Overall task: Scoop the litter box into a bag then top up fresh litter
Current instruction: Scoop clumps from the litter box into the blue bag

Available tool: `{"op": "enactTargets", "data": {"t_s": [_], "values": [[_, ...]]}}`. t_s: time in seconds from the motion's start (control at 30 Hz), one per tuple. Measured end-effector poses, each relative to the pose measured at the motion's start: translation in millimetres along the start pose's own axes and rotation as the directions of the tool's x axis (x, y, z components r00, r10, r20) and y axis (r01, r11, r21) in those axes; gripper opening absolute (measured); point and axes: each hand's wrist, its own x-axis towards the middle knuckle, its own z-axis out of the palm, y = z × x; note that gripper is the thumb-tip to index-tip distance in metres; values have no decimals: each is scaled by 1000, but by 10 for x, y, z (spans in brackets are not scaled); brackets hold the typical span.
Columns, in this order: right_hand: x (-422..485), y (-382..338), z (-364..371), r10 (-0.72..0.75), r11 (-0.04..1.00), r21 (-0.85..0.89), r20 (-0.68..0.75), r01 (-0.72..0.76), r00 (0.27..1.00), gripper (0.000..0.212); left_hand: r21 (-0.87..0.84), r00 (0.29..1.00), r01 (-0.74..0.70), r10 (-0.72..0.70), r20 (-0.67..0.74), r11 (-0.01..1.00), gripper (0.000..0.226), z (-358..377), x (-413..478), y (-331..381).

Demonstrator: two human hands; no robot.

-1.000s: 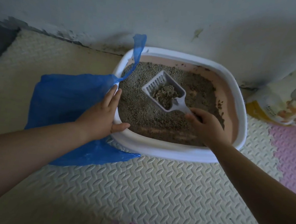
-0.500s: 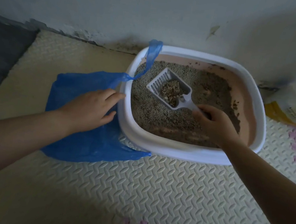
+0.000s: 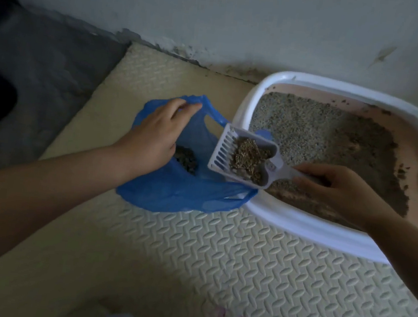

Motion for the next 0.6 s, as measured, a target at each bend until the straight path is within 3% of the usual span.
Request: {"op": "enactTargets", "data": {"t_s": [0.07,0.17,0.27,0.4,0.5,0.6], "values": [[50,-51,29,-28,999,-20,56,29,998,26,-47,1000,25,-24,10,999,82,-14,-40,-37],[156,-147,84,-28,997,-64,106,35,994,10,-93,997,62,-57,50,994,83,-3,-101,-30],[293,-254,129,-35,990,-131,126,52,991,11,-41,996,46,-43,80,998,79,28,-140,-39],[468,-368,157,0,973,-228,160,37,987,14,199,996,-86,79,43,976,63,39,-142,-174],[566,-420,130,4,960,-275,160,41,987,18,448,971,-239,223,90,861,30,38,-143,-302],[653,-459,102,4,942,-332,164,51,986,24,459,944,-329,275,182,825,22,-15,-183,-415]]}}
